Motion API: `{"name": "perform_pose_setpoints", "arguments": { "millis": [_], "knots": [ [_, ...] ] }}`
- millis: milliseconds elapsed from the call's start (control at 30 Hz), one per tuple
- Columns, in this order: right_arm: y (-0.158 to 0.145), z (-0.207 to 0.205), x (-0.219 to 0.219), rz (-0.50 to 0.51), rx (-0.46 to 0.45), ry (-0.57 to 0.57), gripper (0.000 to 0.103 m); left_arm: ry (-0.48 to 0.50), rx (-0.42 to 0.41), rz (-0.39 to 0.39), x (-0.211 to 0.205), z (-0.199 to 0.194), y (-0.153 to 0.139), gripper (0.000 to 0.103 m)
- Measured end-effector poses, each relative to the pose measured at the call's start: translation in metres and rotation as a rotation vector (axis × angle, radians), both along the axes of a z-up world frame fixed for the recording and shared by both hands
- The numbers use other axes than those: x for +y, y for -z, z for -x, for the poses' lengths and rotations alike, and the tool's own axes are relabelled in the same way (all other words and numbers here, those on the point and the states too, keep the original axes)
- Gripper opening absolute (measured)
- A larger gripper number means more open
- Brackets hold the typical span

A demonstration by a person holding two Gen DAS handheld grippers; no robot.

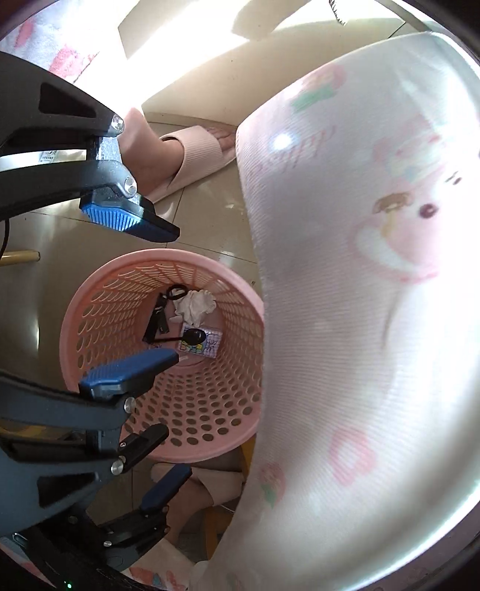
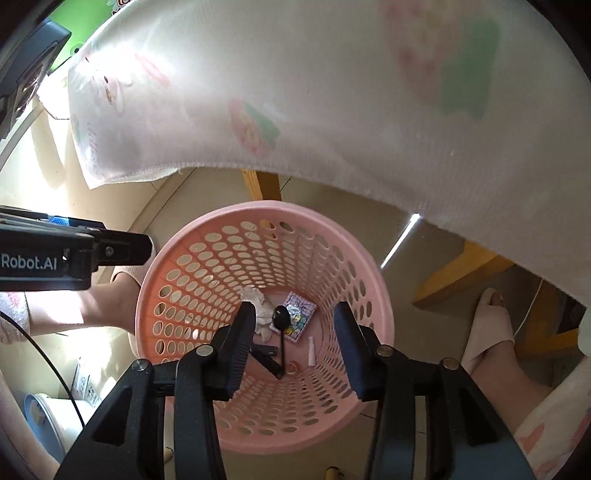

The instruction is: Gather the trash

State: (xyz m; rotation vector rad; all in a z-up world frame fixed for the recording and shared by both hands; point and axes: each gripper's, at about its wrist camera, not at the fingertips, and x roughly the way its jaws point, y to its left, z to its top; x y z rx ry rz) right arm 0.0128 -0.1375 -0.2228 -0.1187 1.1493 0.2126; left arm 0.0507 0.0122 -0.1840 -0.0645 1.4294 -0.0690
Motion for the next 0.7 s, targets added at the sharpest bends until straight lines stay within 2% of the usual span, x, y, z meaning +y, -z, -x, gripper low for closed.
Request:
{"name": "perform_pose_setpoints", "arguments": {
  "millis": [100,200,267,300,433,500,633,700],
  "knots": [
    [-0.023,0.004,-0.003,0.009,-0.046,0.013,0.047,-0.02,-0.084,-0.008,0.004,0.002,-0.029,0.062],
    [-0.06,0.012,-0.006,-0.002,-0.117,0.024,0.049,0.001,-0.197,-0.005,0.003,0.008,-0.066,0.062],
    [-0.088,0.02,-0.009,-0.02,-0.179,0.031,0.061,0.016,-0.286,-0.024,0.003,0.013,-0.092,0.062],
    [-0.101,0.023,-0.011,-0.025,-0.208,0.036,0.063,0.022,-0.323,-0.038,0.002,0.016,-0.102,0.062],
    [-0.137,0.036,-0.026,-0.038,-0.283,0.065,0.065,0.015,-0.425,-0.053,0.003,0.023,-0.133,0.062],
    [-0.153,0.041,-0.035,-0.046,-0.315,0.084,0.066,0.011,-0.467,-0.048,0.003,0.027,-0.146,0.067],
    [-0.184,0.047,-0.054,-0.055,-0.398,0.147,0.085,0.041,-0.557,-0.03,0.001,0.035,-0.17,0.078],
    [-0.194,0.049,-0.059,-0.042,-0.434,0.185,0.088,0.047,-0.601,-0.006,0.001,0.038,-0.178,0.092]
  ]
}}
